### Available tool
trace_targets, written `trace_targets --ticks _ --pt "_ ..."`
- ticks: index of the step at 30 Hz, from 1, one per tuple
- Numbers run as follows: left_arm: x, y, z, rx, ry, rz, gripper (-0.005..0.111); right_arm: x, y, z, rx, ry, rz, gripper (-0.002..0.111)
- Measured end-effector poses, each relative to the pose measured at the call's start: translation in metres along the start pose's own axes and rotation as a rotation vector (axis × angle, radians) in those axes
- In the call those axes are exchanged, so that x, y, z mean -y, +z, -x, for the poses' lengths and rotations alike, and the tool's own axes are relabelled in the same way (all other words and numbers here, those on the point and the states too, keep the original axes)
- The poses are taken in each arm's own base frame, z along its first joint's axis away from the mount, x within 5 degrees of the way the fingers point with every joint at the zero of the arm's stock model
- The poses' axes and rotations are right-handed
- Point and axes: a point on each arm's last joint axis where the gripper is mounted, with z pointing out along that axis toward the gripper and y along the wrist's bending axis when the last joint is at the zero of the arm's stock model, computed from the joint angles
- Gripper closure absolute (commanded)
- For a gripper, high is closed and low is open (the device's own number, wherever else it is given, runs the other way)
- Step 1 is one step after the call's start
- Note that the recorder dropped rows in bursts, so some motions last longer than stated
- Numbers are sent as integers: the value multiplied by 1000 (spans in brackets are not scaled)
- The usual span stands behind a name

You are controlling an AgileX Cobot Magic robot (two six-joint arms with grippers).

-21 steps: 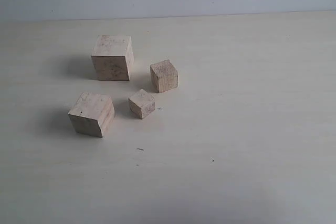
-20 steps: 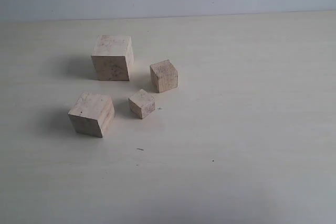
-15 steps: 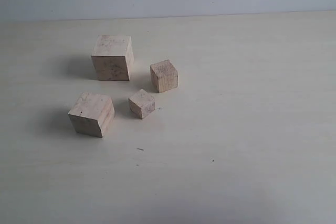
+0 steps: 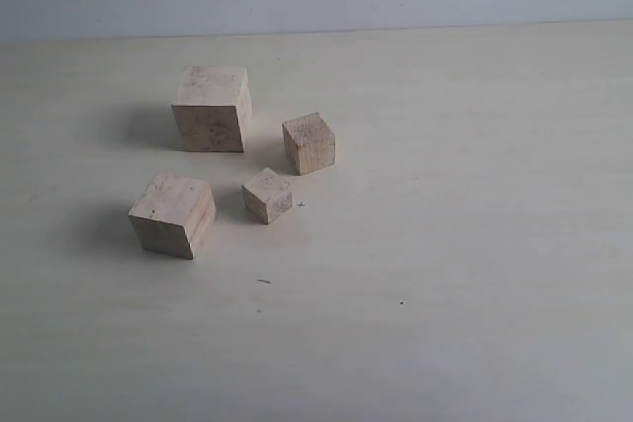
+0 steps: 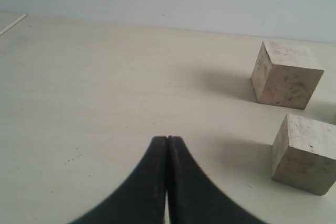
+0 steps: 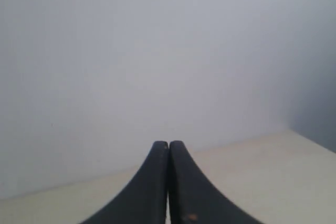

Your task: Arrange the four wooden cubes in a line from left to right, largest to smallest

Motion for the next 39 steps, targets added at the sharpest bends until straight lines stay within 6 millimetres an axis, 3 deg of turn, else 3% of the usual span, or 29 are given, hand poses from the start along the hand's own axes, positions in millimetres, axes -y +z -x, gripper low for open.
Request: trace_targets --ticks 6,11,14,17,20,24,28,32,35,39 --pt "0 0 0 0 0 0 107 1 -1 12 137 15 -5 108" --pt "0 0 0 0 0 0 107 -1 -4 31 272 150 14 108" --pt "0 0 0 0 0 0 107 -7 -5 56 296 175 37 108" --pt "0 0 0 0 0 0 107 -17 -1 99 307 180 57 108" --pt "0 0 0 0 0 0 107 -27 14 138 245 184 65 108" --pt "0 0 0 0 0 0 107 -44 53 185 128 156 113 108" --pt "0 0 0 0 0 0 107 -71 105 207 -44 91 224 108" --pt "0 0 0 0 0 0 107 -119 159 188 -354 37 393 108" --pt "0 0 0 0 0 0 107 -158 189 143 -665 37 494 108" --pt "0 0 0 0 0 0 107 -197 198 83 -1048 72 583 108"
